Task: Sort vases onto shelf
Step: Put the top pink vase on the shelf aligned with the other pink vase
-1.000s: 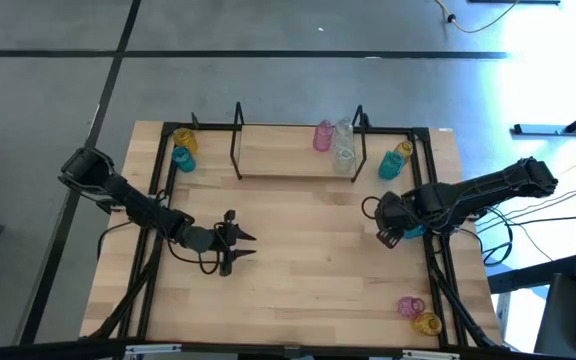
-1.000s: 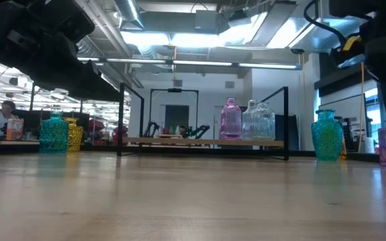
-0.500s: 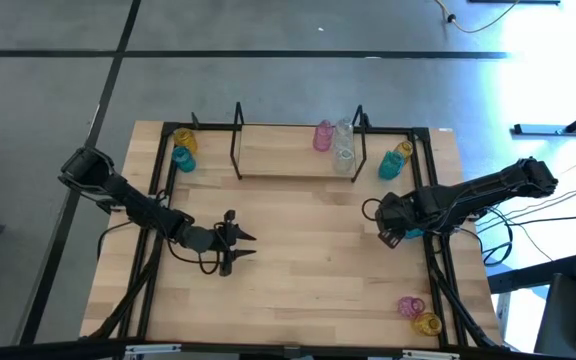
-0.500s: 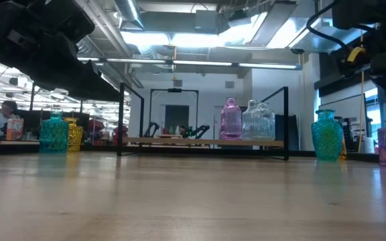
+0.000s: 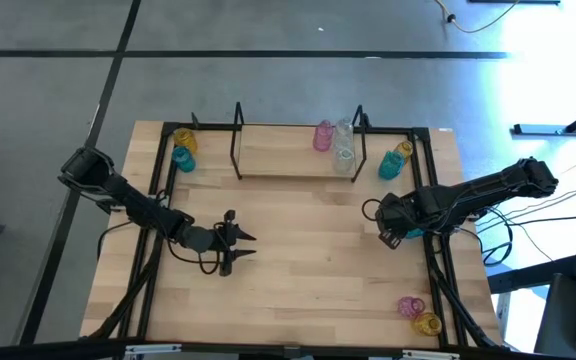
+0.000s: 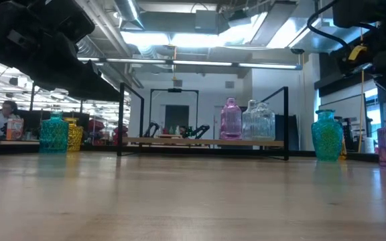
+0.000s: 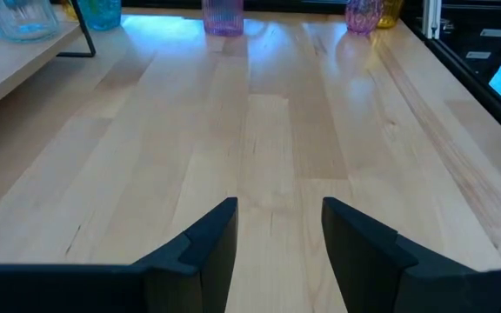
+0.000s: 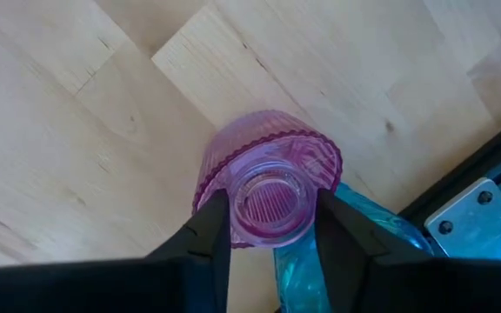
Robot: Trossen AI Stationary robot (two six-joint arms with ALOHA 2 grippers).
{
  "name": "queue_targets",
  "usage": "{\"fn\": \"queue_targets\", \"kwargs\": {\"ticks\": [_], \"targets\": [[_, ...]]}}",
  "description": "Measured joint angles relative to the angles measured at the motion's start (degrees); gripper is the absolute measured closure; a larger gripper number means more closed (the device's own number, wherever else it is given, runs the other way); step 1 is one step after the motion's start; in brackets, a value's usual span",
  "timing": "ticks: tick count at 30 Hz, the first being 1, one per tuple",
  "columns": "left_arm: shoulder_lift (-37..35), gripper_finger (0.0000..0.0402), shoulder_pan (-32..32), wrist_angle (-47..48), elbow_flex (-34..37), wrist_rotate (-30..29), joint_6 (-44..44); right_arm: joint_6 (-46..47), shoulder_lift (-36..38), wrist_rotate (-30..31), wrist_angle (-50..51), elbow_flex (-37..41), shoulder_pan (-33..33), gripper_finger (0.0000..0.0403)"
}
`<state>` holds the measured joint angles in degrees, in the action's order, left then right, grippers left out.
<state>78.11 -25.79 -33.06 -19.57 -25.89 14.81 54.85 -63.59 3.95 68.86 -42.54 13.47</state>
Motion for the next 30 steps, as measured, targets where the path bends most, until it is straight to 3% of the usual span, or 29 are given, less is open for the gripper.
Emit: {"fn": "queue_targets", "kwargs": {"ticks": [6, 20, 26, 30], "targets": [[0.0, 0.024, 0.0, 0.0, 0.0, 0.0, -0.2, -2.7, -0.1, 0.1, -0.5, -0.5, 0.0, 0.0289], [0.0, 0.024, 0.0, 0.0, 0.0, -0.6, -0.3, -12.9, -0.4, 3.9, -12.0, -8.2, 0.0, 0.0321], [0.0, 0.024, 0.0, 0.0, 0.0, -0.3, -0.3, -10.3, -0.4, 3.4, -12.0, -8.4, 0.1, 0.0325], [0.0, 0.024, 0.0, 0.0, 0.0, -0.3, -0.3, -8.4, -0.4, 2.2, -14.5, -8.4, 0.1, 0.0307]]}}
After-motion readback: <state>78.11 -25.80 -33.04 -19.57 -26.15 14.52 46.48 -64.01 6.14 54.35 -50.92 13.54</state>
